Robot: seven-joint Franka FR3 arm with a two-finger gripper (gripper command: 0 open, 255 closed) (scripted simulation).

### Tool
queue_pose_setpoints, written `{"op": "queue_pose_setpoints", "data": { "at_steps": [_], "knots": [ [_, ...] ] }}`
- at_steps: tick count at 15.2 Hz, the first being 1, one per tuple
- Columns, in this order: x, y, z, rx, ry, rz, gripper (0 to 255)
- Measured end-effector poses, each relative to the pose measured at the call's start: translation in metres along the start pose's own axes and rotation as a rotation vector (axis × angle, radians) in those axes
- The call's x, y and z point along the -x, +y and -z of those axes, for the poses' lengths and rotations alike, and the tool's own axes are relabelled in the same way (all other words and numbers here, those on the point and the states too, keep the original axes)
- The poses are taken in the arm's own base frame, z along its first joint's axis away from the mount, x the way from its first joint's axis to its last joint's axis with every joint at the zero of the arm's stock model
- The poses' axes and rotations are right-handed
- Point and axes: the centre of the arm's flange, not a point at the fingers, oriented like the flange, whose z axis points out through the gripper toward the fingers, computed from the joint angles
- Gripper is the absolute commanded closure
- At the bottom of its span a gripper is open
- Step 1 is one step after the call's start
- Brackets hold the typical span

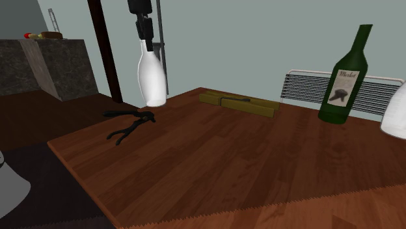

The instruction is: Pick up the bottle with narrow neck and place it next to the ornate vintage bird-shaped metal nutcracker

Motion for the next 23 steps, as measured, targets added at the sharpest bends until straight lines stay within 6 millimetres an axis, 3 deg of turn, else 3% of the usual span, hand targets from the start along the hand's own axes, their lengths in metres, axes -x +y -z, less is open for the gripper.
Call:
{"op": "queue_pose_setpoints", "data": {
  "at_steps": [4, 10, 11, 17, 21, 23],
  "knots": [
    [0.002, 0.000, -0.020, 0.000, 0.000, 0.000, 255],
    [0.002, 0.000, -0.024, 0.000, 0.000, 0.000, 255],
    [0.002, 0.000, -0.024, 0.000, 0.000, 0.000, 0],
    [0.002, 0.000, -0.024, -0.001, 0.001, 0.000, 0],
    [0.002, -0.002, 0.014, -0.001, 0.003, 0.000, 0],
    [0.002, -0.001, 0.023, -0.001, 0.002, 0.000, 0]
  ]
}}
